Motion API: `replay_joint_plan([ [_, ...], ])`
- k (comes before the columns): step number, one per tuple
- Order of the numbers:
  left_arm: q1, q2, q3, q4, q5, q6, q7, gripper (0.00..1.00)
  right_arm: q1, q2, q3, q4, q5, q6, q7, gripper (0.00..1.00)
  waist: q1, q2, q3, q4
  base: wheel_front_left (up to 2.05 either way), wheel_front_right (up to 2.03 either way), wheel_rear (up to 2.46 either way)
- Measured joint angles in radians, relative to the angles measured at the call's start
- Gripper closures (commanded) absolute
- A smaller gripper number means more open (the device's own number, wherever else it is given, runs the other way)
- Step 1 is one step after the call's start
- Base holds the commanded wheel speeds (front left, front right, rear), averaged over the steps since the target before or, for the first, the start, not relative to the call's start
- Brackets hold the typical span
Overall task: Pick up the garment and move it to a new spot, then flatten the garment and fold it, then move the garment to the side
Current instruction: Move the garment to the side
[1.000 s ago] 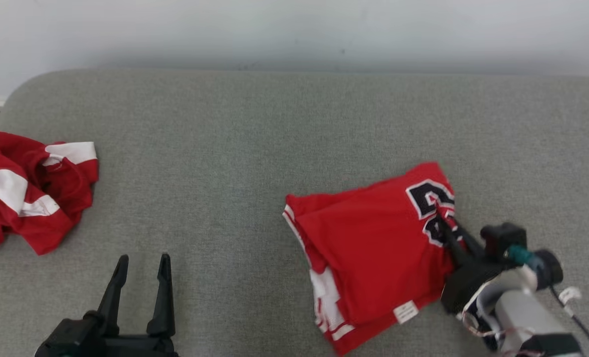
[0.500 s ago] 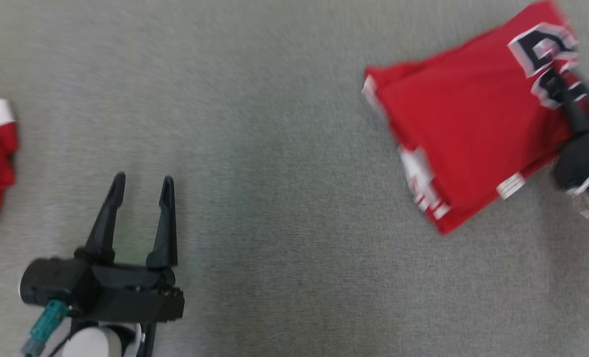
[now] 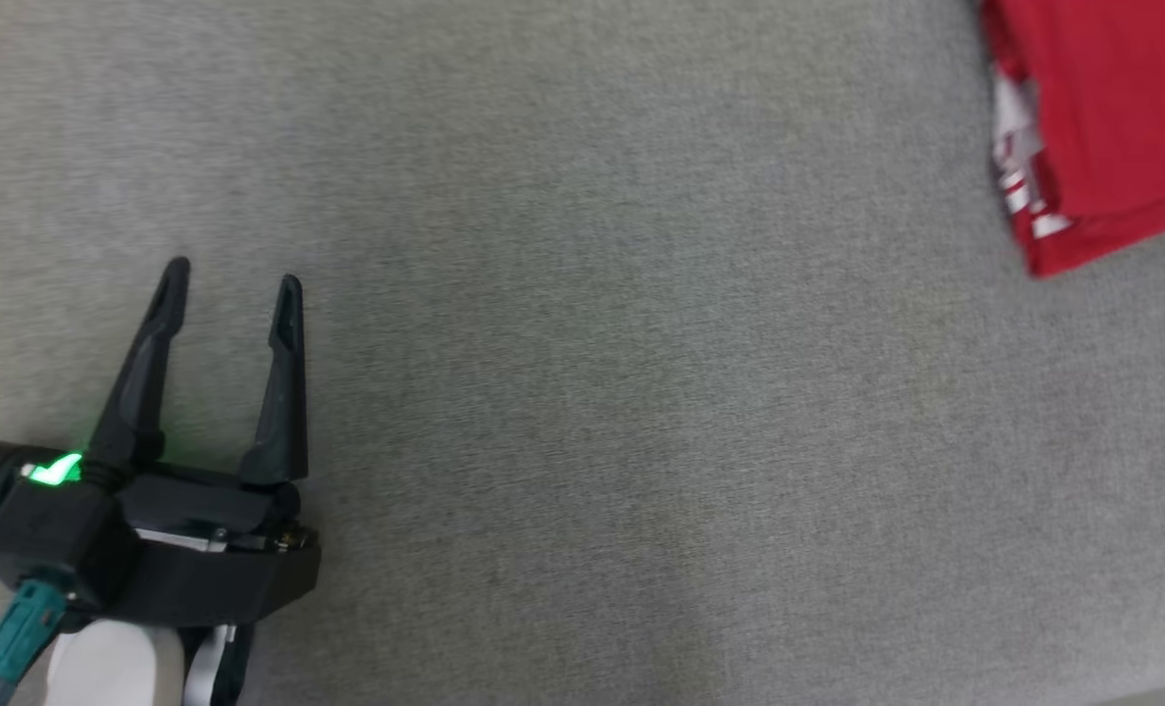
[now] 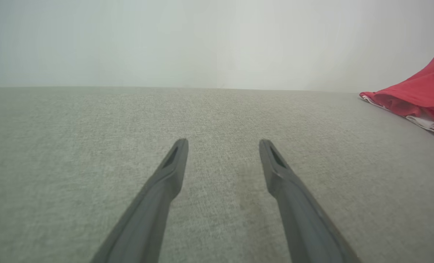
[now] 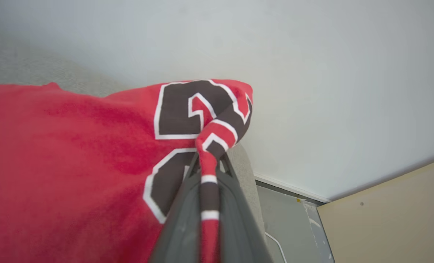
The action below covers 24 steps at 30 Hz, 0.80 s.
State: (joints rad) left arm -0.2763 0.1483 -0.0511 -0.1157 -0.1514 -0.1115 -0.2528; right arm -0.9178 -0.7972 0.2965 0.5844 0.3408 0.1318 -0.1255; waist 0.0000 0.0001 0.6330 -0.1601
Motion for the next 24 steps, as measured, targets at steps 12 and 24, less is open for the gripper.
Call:
replay_joint_plan([
  [12, 0.019, 0.024, -0.003, -0.119, 0.001, 0.01, 0.042, 0.0, -0.142, -0.074, 0.027, 0.042, 0.004, 0.0, 0.047, 1.0, -0.0001, -0.0002, 0.071, -0.051, 0.0, 0.0, 0.0],
  [24, 0.016, 0.02, -0.016, -0.113, -0.001, 0.018, 0.032, 0.0, -0.224, -0.079, 0.025, 0.146, -0.056, 0.0, 0.035, 0.0, 0.0, -0.0001, 0.07, -0.029, 0.0, 0.0, 0.0],
])
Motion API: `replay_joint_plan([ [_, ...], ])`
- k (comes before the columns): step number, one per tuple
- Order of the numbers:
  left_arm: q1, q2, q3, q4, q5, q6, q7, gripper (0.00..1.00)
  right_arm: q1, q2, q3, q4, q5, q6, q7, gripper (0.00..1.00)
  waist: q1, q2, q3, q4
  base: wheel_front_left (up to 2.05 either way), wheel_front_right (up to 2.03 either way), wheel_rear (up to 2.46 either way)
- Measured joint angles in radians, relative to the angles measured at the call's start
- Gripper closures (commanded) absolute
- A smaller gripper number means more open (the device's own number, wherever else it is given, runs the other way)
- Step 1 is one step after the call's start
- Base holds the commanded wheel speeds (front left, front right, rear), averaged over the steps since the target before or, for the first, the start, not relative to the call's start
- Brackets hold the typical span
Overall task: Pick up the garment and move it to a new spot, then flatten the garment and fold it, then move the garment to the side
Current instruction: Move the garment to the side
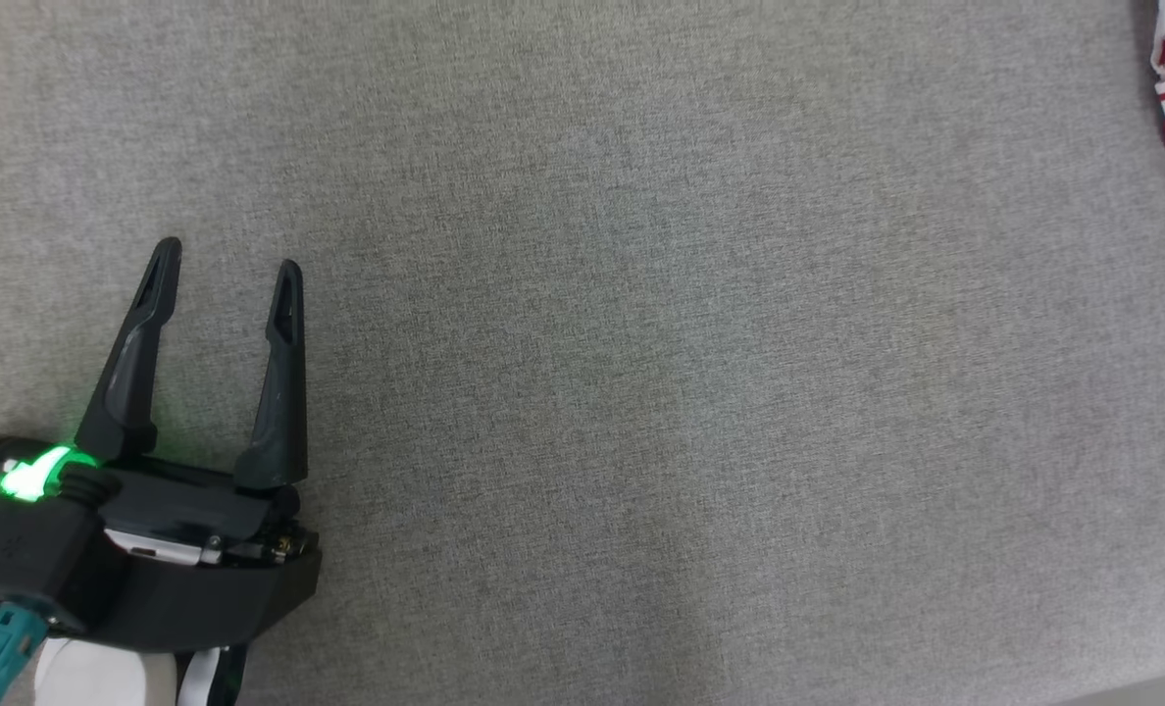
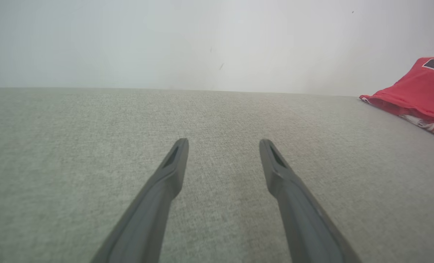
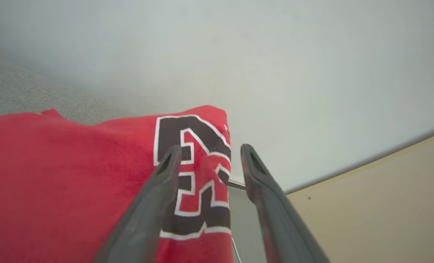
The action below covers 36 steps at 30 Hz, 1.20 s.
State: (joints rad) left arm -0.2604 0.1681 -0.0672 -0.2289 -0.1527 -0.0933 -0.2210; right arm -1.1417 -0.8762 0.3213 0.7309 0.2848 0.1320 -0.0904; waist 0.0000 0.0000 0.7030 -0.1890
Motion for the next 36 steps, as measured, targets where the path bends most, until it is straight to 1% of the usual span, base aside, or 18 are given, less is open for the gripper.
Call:
replay_joint_plan([
  [9, 0.01, -0.014, -0.002, 0.068, -0.017, 0.012, -0.018, 0.0, -0.005, 0.026, 0.029, 0.018, -0.026, 0.0, -0.068, 0.0, 0.0002, 0.0001, -0.063, 0.007, 0.0, 0.0, 0.0],
  [15, 0.067, -0.032, 0.002, 0.13, -0.031, 0.02, -0.031, 0.0, 0.015, 0.071, 0.075, -0.008, -0.032, 0.0, -0.128, 0.0, 0.0002, 0.0001, -0.144, 0.023, 0.0, 0.0, 0.0],
  [17, 0.096, -0.038, 0.007, 0.148, -0.034, 0.025, -0.035, 0.0, 0.063, 0.123, 0.097, -0.044, -0.022, 0.0, -0.147, 0.0, 0.0001, 0.0001, -0.193, 0.034, 0.0, 0.0, 0.0],
  [20, 0.124, -0.044, 0.015, 0.162, -0.04, 0.032, -0.037, 0.0, 0.123, 0.172, 0.105, -0.092, -0.012, 0.0, -0.158, 0.0, 0.0001, 0.0001, -0.246, 0.045, 0.0, 0.0, 0.0],
  [24, 0.161, -0.058, 0.022, 0.177, -0.055, 0.04, -0.04, 0.0, 0.247, 0.242, 0.098, -0.155, -0.003, 0.0, -0.166, 0.0, 0.0, 0.0001, -0.317, 0.063, 0.0, 0.0, 0.0],
  [30, 0.205, -0.069, 0.032, 0.204, -0.071, 0.044, -0.042, 0.0, 0.454, 0.342, 0.048, -0.246, -0.007, 0.0, -0.17, 0.0, -0.0001, 0.0, -0.418, 0.094, 0.0, 0.0, 0.0],
  [36, 0.232, -0.081, 0.047, 0.226, -0.079, 0.041, -0.042, 0.0, 0.644, 0.439, -0.032, -0.322, -0.02, 0.0, -0.171, 0.0, -0.0002, 0.0, -0.5, 0.133, 0.0, 0.0, 0.0],
])
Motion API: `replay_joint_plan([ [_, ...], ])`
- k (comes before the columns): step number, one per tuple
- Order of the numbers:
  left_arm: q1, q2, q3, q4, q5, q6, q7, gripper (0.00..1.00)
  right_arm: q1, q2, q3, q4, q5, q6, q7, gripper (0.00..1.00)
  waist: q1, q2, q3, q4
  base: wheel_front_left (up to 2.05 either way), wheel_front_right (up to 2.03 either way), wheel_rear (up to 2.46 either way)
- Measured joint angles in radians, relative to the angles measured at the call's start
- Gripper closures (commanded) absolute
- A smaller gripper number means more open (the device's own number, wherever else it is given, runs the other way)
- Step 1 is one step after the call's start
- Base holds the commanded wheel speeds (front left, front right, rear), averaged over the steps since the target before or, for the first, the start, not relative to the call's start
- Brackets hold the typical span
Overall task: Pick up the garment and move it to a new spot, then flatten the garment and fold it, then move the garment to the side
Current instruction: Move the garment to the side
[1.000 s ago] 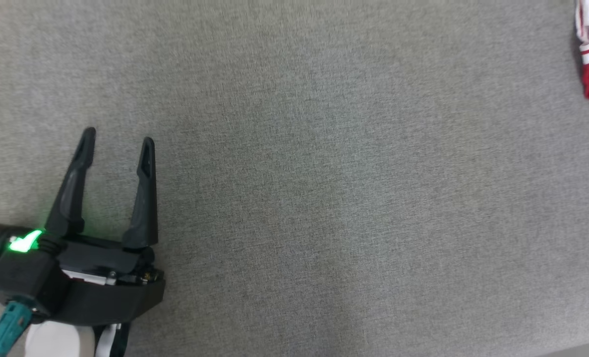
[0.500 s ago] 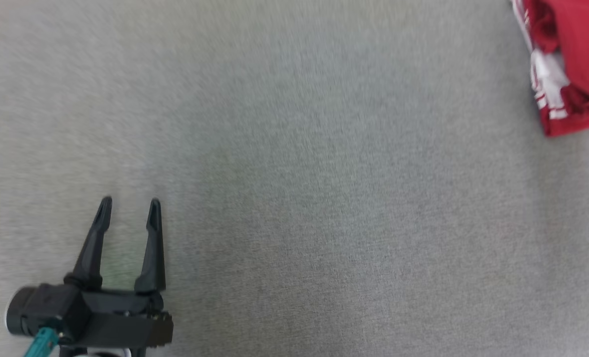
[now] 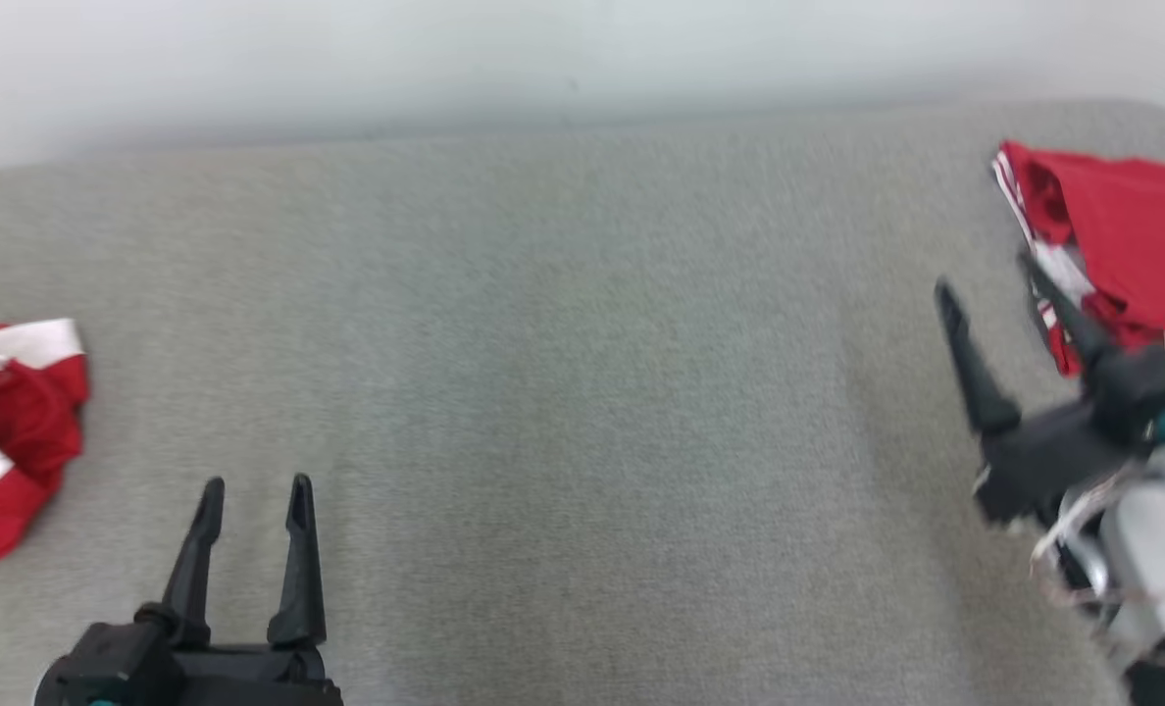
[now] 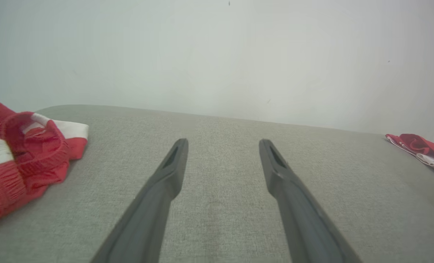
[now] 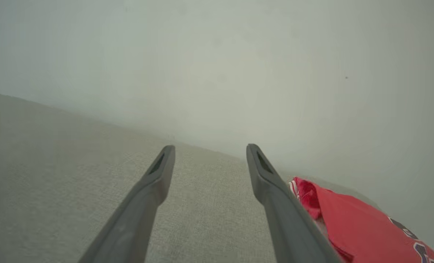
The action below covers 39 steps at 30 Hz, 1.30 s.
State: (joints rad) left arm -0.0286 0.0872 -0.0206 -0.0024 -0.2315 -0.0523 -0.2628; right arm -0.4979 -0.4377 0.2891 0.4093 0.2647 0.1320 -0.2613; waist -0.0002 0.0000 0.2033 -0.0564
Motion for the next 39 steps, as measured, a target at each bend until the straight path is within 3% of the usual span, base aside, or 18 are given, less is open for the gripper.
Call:
replay_joint_plan([
  [11, 0.06, -0.015, 0.013, 0.057, -0.002, -0.009, 0.0, 0.0, 0.349, 0.149, -0.14, -0.141, -0.026, 0.0, 0.0, 0.0, -0.0001, 0.0, -0.128, 0.057, 0.0, 0.0, 0.0],
  [18, 0.084, -0.018, 0.022, 0.076, -0.002, -0.017, 0.0, 0.0, 0.472, 0.23, -0.188, -0.221, -0.068, 0.0, 0.001, 0.0, -0.0001, -0.0001, -0.183, 0.07, 0.0, 0.0, 0.0],
  [29, 0.094, -0.02, 0.038, 0.098, -0.001, -0.02, 0.0, 0.0, 0.564, 0.335, -0.273, -0.321, -0.125, 0.0, 0.005, 0.0, 0.0001, 0.0, -0.219, 0.064, 0.0, 0.0, 0.0],
  [39, 0.094, -0.025, 0.04, 0.102, 0.003, -0.027, 0.0, 0.0, 0.573, 0.354, -0.28, -0.32, -0.135, 0.0, 0.006, 0.0, 0.0002, 0.0, -0.223, 0.06, 0.0, 0.0, 0.0],
])
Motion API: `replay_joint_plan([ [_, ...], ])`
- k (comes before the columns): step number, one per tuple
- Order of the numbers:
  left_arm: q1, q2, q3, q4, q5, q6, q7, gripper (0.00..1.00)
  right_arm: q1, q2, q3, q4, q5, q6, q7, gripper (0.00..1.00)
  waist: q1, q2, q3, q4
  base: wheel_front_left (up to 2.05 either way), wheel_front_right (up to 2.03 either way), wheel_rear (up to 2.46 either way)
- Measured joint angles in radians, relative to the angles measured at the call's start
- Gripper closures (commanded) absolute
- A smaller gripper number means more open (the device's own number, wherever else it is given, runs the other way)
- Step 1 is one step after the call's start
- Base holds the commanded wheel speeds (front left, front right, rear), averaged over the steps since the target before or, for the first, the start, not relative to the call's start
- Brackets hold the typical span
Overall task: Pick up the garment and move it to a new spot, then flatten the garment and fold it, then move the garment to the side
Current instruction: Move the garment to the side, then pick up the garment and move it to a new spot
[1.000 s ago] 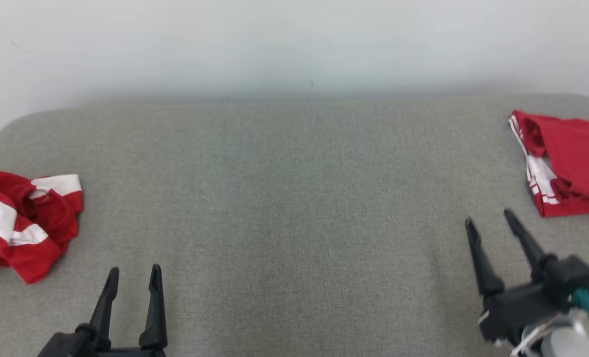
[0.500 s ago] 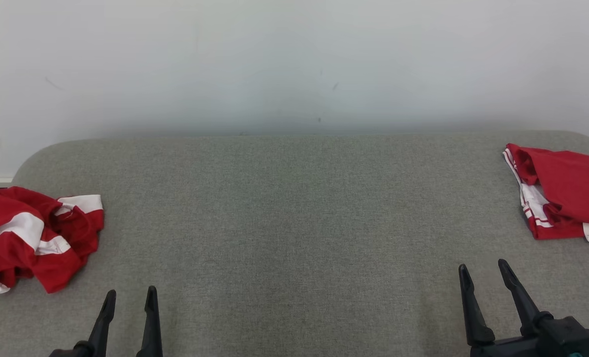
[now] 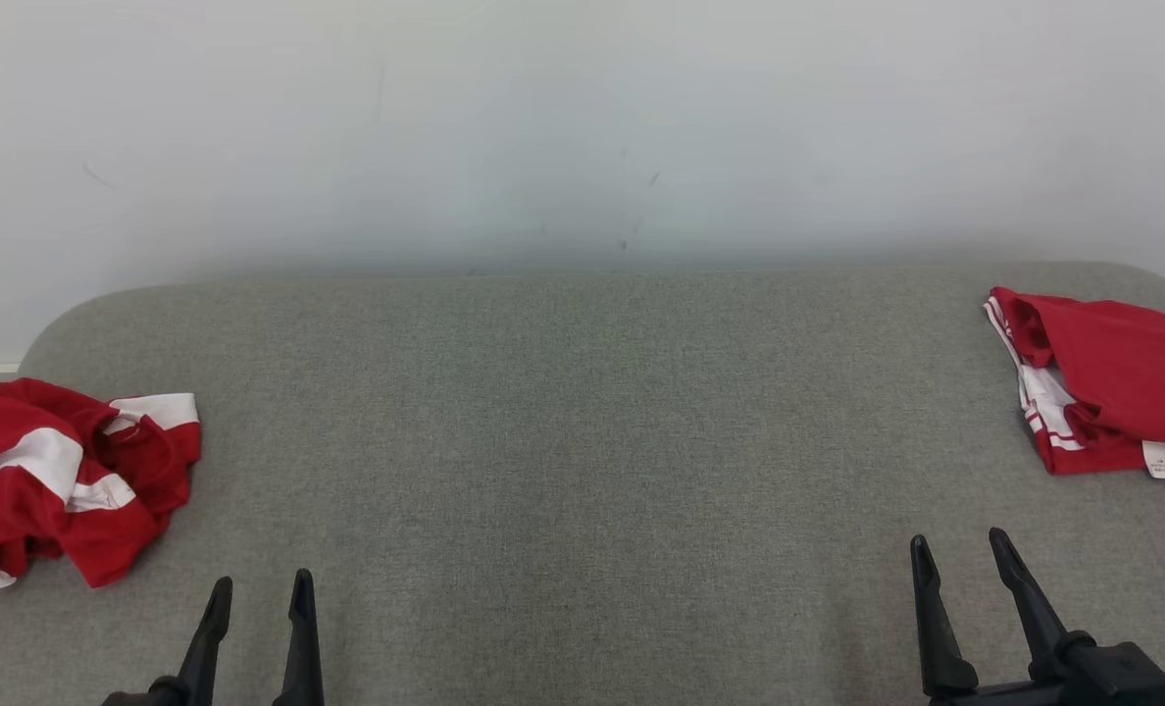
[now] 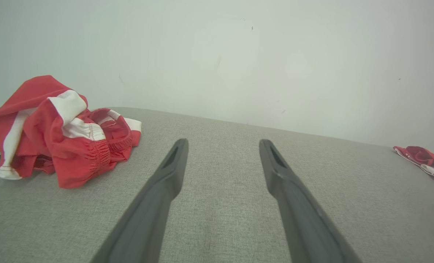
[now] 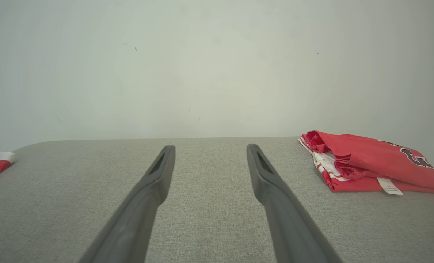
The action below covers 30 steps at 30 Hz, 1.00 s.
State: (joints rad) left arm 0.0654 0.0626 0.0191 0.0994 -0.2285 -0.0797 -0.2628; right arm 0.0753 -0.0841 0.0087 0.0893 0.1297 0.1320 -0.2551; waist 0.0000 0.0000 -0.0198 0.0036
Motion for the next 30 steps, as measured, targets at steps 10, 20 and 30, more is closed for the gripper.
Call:
replay_joint_plan([
  [10, 0.0, -0.002, 0.003, 0.006, 0.007, -0.001, 0.0, 0.0, 0.001, 0.005, -0.001, 0.008, -0.001, 0.0, 0.001, 0.0, 0.0, 0.0, 0.004, 0.009, 0.0, 0.0, 0.0],
  [20, -0.001, 0.002, 0.02, 0.009, 0.01, 0.0, 0.0, 0.0, 0.007, 0.014, -0.001, 0.021, 0.001, 0.0, 0.001, 0.0, 0.0, 0.0, 0.001, 0.058, 0.0, 0.0, 0.0],
  [30, -0.004, 0.014, 0.046, 0.009, 0.006, 0.011, 0.0, 0.0, 0.012, 0.02, 0.001, 0.035, 0.004, 0.0, 0.0, 0.0, 0.0, 0.0, 0.005, 0.188, 0.0, 0.0, 0.0],
])
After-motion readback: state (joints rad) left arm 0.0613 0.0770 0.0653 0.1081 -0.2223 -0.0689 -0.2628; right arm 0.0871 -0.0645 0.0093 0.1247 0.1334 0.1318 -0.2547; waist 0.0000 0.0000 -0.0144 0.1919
